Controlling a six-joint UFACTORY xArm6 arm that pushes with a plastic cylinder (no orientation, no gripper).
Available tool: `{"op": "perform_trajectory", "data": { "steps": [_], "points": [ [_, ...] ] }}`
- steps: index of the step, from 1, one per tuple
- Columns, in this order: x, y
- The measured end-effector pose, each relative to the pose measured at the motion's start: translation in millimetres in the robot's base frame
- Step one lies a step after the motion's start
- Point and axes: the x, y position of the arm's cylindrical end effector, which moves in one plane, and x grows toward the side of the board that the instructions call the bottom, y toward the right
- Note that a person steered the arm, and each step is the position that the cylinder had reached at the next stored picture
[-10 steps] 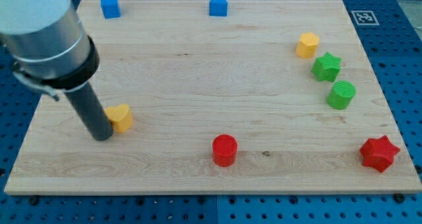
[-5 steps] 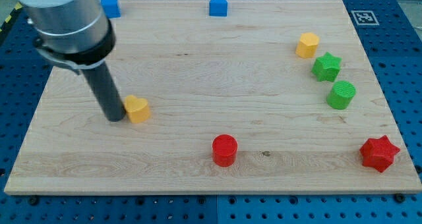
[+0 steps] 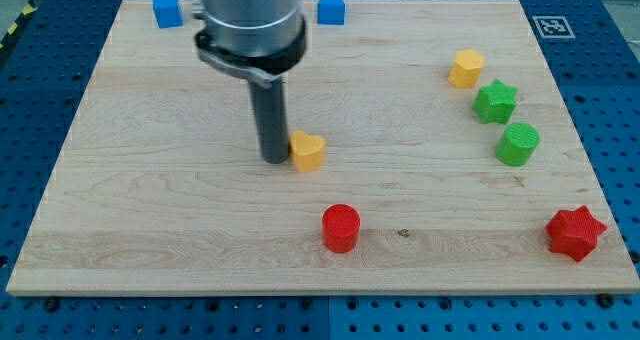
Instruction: Place the yellow heart towards the bottom of the green circle
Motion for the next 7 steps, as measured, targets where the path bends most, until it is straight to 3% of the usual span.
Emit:
{"op": "perform_trajectory", "data": {
  "steps": [4,7],
  "points": [
    [4,102],
    [38,185]
  ]
}}
